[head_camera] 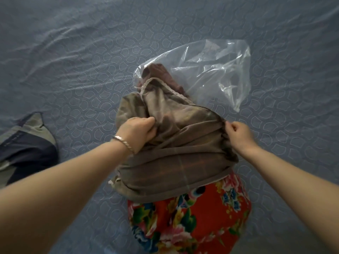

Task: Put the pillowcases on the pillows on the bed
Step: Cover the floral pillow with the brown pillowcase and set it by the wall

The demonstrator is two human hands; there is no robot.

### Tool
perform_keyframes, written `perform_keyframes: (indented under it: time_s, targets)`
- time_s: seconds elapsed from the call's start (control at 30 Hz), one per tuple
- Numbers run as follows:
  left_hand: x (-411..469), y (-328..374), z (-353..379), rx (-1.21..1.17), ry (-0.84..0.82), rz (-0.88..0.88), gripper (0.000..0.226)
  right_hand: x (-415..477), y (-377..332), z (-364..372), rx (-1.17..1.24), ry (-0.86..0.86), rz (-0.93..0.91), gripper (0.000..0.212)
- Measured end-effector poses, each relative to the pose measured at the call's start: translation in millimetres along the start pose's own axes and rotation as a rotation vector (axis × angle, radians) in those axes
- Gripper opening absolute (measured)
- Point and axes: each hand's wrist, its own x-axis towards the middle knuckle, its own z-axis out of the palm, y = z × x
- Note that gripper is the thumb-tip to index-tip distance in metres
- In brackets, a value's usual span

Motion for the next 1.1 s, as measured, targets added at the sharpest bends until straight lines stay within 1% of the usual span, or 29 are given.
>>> perform_keyframes:
  time_s: [0.07, 0.13, 0.2, 0.27, 0.3, 0.37, 0.4, 0.43, 0.47, 0.5, 0.53, 0.57, 0.6, 0.63, 0.67, 0.7, 0.73, 0.77, 0.8, 0.83, 0.87, 0.9, 0.93, 0.97, 1.0, 1.03, 1.07, 1.1]
  targets:
    - [-9.6, -1.5, -16.4, -0.049, 0.070, -0.040, 0.023, -6.7, 3.5, -10.8, -0.014, -0.019, -0.092, 0.043]
    - [-23.4, -3.3, -33.6, -0.141, 0.153, -0.159, 0.023, -14.8, 10.7, -23.6, -0.026, -0.050, -0.153, 0.036]
    - [-37.3, -7.6, -42.2, -0.178, 0.178, -0.292, 0.028, -29.3, 29.4, -30.0, -0.032, -0.078, -0.146, 0.038]
    - [-36.3, -9.4, -35.8, -0.212, 0.145, -0.431, 0.041, -49.2, 48.3, -22.9, 0.001, -0.140, -0.044, 0.042]
    - [-29.6, -7.7, -29.8, -0.208, 0.105, -0.485, 0.041, -55.9, 54.1, -15.2, 0.019, -0.185, 0.036, 0.045]
    - [-13.2, 1.7, -14.1, -0.143, 0.041, -0.519, 0.027, -60.5, 61.2, 0.2, 0.011, -0.256, 0.219, 0.046]
    - [-8.4, 6.7, -5.8, -0.124, 0.040, -0.522, 0.019, -58.7, 60.4, 4.1, -0.014, -0.266, 0.282, 0.045]
    - [-8.9, 12.6, -0.7, -0.120, 0.032, -0.541, 0.018, -56.3, 57.2, 5.4, -0.036, -0.261, 0.331, 0.044]
    - [-16.0, 19.3, 3.2, -0.114, 0.011, -0.561, 0.024, -54.4, 53.7, 5.0, -0.066, -0.232, 0.353, 0.042]
    - [-30.0, 25.1, 8.2, -0.098, -0.009, -0.534, 0.029, -54.3, 48.2, 3.4, -0.118, -0.179, 0.347, 0.037]
    - [-47.2, 30.2, 13.9, -0.071, -0.032, -0.471, 0.035, -55.9, 40.3, 1.6, -0.177, -0.100, 0.311, 0.030]
    - [-64.3, 34.5, 19.5, -0.041, -0.063, -0.416, 0.041, -60.7, 29.9, 0.5, -0.208, -0.014, 0.234, 0.022]
    - [-79.2, 36.7, 24.1, -0.018, -0.077, -0.393, 0.044, -66.3, 17.8, 1.7, -0.193, 0.045, 0.126, 0.023]
    - [-91.0, 35.7, 27.6, 0.005, -0.072, -0.400, 0.044, -72.0, 6.3, 4.1, -0.163, 0.033, -0.001, 0.036]
    - [-96.2, 34.6, 29.9, 0.010, -0.060, -0.408, 0.040, -78.7, -7.0, 4.4, -0.151, -0.037, -0.133, 0.053]
    - [-96.7, 36.5, 29.7, -0.009, -0.042, -0.413, 0.037, -84.4, -13.0, 7.0, -0.198, -0.141, -0.248, 0.071]
    - [-97.6, 37.0, 27.6, -0.040, -0.011, -0.429, 0.035, -89.1, -18.8, 11.8, -0.315, -0.220, -0.358, 0.086]
    - [-96.8, 39.6, 22.8, -0.117, 0.030, -0.452, 0.035, -90.7, -19.1, 17.2, -0.431, -0.247, -0.449, 0.095]
    - [-97.7, 42.9, 16.3, -0.232, 0.084, -0.482, 0.036, -90.4, -19.4, 22.6, -0.514, -0.247, -0.508, 0.095]
    - [-98.3, 45.7, 8.0, -0.340, 0.136, -0.521, 0.036, -89.4, -22.9, 24.2, -0.552, -0.243, -0.517, 0.088]
    - [-103.9, 47.2, -1.1, -0.416, 0.169, -0.541, 0.034, -89.2, -30.4, 26.4, -0.548, -0.232, -0.521, 0.077]
    - [-107.7, 50.5, -7.7, -0.446, 0.165, -0.503, 0.030, -88.1, -36.6, 27.2, -0.517, -0.203, -0.545, 0.061]
    - [-114.5, 53.7, -11.6, -0.432, 0.124, -0.418, 0.029, -88.1, -42.4, 28.5, -0.490, -0.165, -0.609, 0.044]
    - [-120.4, 57.0, -12.7, -0.363, 0.055, -0.333, 0.032, -88.6, -48.0, 27.8, -0.461, -0.150, -0.666, 0.032]
    - [-127.5, 57.8, -9.0, -0.251, -0.027, -0.269, 0.040, -90.4, -53.7, 27.0, -0.438, -0.191, -0.682, 0.023]
    - [-129.4, 57.0, -3.0, -0.146, -0.099, -0.233, 0.052, -92.0, -58.0, 24.4, -0.419, -0.238, -0.656, 0.014]
    - [-128.7, 54.1, 2.1, -0.087, -0.089, -0.227, 0.058, -94.4, -60.2, 22.1, -0.400, -0.284, -0.619, 0.007]
    - [-123.9, 51.1, 3.4, -0.097, -0.041, -0.268, 0.052, -97.2, -58.7, 21.4, -0.370, -0.332, -0.576, 0.005]
